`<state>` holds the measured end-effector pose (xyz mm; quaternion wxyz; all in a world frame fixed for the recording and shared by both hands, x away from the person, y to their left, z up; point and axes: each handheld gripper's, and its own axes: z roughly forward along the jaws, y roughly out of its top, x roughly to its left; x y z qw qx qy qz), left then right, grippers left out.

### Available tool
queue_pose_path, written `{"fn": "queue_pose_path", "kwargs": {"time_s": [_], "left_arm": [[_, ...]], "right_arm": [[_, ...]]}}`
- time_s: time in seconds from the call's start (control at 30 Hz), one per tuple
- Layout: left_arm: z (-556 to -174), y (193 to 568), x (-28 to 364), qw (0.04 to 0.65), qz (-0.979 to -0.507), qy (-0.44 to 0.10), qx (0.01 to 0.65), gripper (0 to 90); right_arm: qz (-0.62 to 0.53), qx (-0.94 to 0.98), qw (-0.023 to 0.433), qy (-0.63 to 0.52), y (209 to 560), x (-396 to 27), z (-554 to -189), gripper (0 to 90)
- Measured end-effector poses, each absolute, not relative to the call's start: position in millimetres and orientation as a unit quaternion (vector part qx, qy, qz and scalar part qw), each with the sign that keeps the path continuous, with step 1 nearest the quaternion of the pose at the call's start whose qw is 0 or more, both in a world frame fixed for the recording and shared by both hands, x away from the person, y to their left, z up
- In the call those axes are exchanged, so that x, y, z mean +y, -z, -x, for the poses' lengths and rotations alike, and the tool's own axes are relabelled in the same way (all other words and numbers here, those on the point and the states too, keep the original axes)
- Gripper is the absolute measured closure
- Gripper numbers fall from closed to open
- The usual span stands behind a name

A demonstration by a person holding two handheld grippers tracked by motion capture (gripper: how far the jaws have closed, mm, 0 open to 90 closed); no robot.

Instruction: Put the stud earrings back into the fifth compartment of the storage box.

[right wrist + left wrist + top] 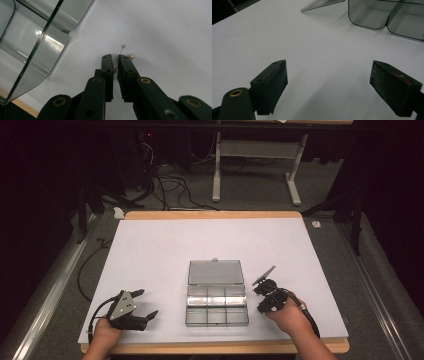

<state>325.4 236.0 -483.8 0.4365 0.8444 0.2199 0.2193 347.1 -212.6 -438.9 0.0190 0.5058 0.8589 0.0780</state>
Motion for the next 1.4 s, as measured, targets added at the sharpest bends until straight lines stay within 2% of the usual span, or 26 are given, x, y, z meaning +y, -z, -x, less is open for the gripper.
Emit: {"fn": "queue_pose_path", "kwargs": {"time_s": [0.17, 0.67, 1.4], "left_arm": [[-326.1, 483.8, 235.9, 0.436, -0.844, -0.217, 0.224, 15.1], [-324.5, 483.9, 236.2, 0.441, -0.842, -0.22, 0.219, 15.1], [-325.8, 483.8, 237.0, 0.442, -0.841, -0.217, 0.225, 15.0]], "right_arm": [[-0.508, 0.857, 0.016, -0.083, 439.3, -215.0, -347.8, 86.5], [-0.492, 0.866, 0.01, -0.091, 429.0, -213.0, -344.4, 86.4], [-0.465, 0.88, 0.007, -0.094, 392.8, -195.9, -338.7, 86.2]]}}
